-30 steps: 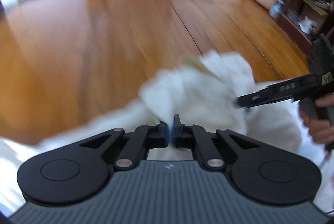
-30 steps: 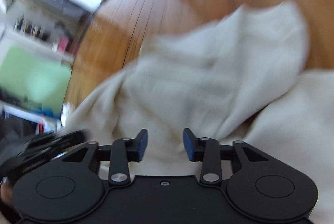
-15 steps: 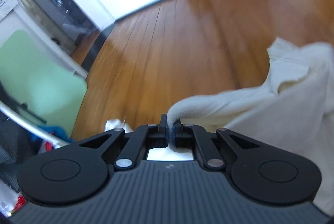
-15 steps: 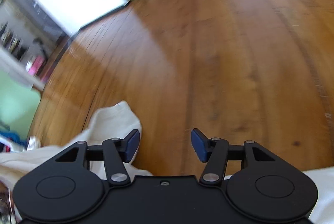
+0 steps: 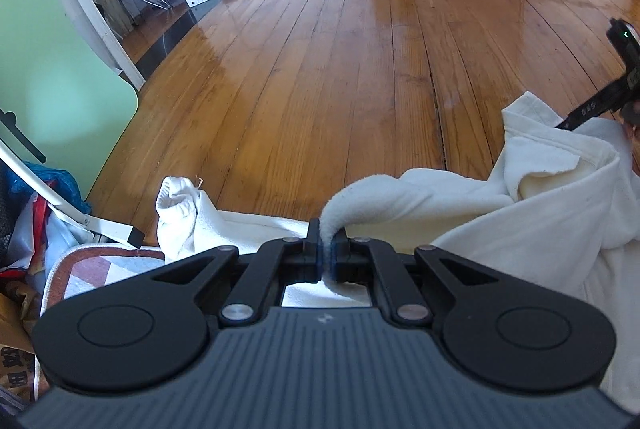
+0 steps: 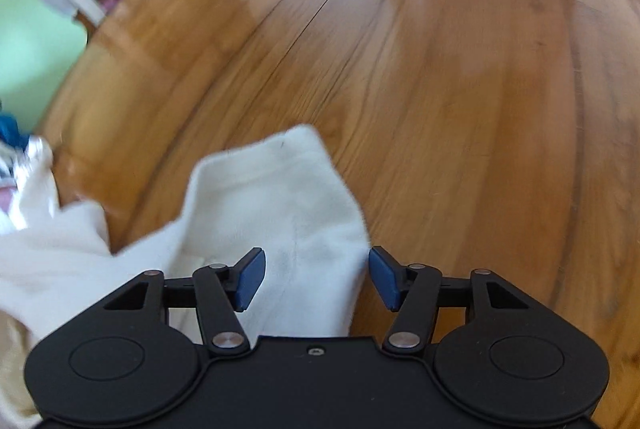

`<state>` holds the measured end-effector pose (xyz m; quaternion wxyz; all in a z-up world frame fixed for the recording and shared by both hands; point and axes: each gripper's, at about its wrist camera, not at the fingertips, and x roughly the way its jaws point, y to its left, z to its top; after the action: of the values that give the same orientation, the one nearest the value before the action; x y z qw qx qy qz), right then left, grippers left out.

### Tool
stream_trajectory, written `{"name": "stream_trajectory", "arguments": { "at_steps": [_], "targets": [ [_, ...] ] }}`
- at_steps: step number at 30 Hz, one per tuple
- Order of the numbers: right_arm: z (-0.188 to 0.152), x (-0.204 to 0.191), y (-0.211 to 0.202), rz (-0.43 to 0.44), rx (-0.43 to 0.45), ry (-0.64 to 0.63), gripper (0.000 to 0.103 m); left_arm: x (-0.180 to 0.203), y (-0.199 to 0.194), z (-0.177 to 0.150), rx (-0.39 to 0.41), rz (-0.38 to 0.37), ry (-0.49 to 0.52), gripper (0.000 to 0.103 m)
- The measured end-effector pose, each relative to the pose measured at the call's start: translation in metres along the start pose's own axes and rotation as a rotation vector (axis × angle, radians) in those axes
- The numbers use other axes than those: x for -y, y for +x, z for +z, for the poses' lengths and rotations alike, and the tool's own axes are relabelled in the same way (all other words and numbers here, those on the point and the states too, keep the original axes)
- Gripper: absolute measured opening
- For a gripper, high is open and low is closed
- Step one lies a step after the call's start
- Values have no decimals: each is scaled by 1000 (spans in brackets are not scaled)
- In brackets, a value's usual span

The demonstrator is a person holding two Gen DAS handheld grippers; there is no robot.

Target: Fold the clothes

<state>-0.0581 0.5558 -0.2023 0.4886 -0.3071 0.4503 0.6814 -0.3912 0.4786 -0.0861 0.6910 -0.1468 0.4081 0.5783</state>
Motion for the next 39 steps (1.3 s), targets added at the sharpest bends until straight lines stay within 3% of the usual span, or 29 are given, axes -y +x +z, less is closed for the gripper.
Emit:
{"name": "stream_trajectory", "arguments": {
  "at_steps": [1,4,7,10,12,14,16,19,21,23,25,27,29,32,34,39],
  "targets": [
    [-5,-8,-3,-30,59,-71,13,0,1,1,5,-2,3,3],
    [-19,-22,-41,-130,316,-183,4,-5,7,16,38,-14,32,4],
    [-18,-4,-114,-93,562,-81,4,-16,19,59,124,6,58,4],
    [-9,11,-167,-245,747,-100,3,-23,50,120,220,-5,15,4],
    [3,34,-181,-307,760,-55,3,-23,79,164,270,-21,-28,4],
    [14,58,-182,-396,737,-8,3,-17,123,204,266,-35,-52,17],
    [24,81,-162,-532,665,26,5,-8,176,232,198,-41,-69,54],
    [35,115,-109,-787,433,10,10,14,232,239,68,-59,-53,56],
    [32,128,-91,-845,341,-10,12,29,248,226,19,-67,-30,56],
    [24,134,-97,-783,351,24,21,42,252,205,7,-91,2,56],
    [20,133,-109,-621,384,75,31,49,253,187,15,-96,27,57],
    [18,136,-116,-458,391,114,33,50,251,173,44,-81,44,57],
    [20,134,-114,-340,377,131,33,37,245,167,101,-79,-1,57],
    [28,123,-97,-280,332,107,33,10,242,170,161,-87,-110,63],
    [32,120,-83,-298,314,76,33,-3,253,177,121,-149,-147,65],
    [44,128,-65,-301,306,92,33,8,273,182,64,-289,-77,63]
  ]
}}
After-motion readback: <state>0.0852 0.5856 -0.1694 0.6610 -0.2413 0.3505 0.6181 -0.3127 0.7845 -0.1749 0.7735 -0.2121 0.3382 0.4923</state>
